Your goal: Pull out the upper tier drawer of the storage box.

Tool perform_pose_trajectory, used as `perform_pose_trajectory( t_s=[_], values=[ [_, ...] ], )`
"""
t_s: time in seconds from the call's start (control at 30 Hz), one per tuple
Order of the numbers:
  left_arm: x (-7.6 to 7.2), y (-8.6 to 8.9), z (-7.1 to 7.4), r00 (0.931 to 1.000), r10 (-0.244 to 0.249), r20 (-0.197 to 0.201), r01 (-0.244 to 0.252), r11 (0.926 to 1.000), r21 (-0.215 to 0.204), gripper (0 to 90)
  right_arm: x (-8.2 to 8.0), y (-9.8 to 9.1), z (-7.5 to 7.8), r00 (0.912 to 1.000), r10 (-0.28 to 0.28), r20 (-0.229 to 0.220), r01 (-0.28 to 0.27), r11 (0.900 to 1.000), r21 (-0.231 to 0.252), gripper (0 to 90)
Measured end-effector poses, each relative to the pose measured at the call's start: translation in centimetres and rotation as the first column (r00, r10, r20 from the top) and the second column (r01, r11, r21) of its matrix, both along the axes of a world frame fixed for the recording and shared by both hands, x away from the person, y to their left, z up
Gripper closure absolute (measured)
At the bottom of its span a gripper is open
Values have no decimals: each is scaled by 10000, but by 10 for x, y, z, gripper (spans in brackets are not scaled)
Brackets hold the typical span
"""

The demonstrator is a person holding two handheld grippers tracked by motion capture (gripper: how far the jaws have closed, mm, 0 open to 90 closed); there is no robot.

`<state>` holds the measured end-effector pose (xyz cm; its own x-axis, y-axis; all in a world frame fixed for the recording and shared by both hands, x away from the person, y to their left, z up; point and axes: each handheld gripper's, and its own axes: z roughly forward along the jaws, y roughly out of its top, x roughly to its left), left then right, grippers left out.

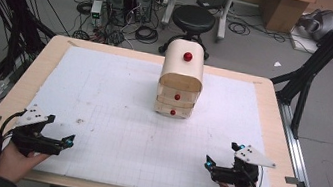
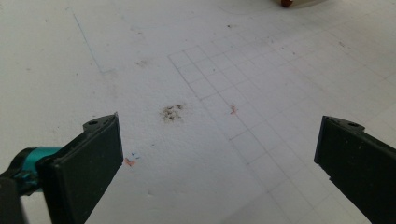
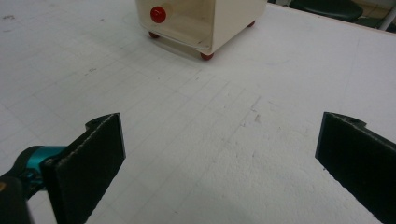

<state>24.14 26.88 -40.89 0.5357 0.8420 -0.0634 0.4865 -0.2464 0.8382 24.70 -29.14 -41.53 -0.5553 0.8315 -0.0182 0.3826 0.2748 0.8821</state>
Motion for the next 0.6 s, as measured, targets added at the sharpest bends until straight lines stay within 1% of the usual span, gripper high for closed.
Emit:
perform_pose_trajectory(
  t_s=[0.33, 0.43, 0.6],
  values=[
    [-1, 0, 0, 10000, -37, -23, 37, 10000, -1, 17, 1, 2, 1, 10000, 41, -43, -41, 10000, -15, 3],
    [-1, 1, 0, 10000, -56, -38, 56, 10000, 31, 17, 1, 3, 1, 9999, 87, 63, -87, 9999, -84, 3],
    [-2, 0, -1, 10000, -46, -65, 46, 10000, -11, 17, 3, 4, 2, 9999, 70, 92, -70, 9999, -92, 3]
  ],
)
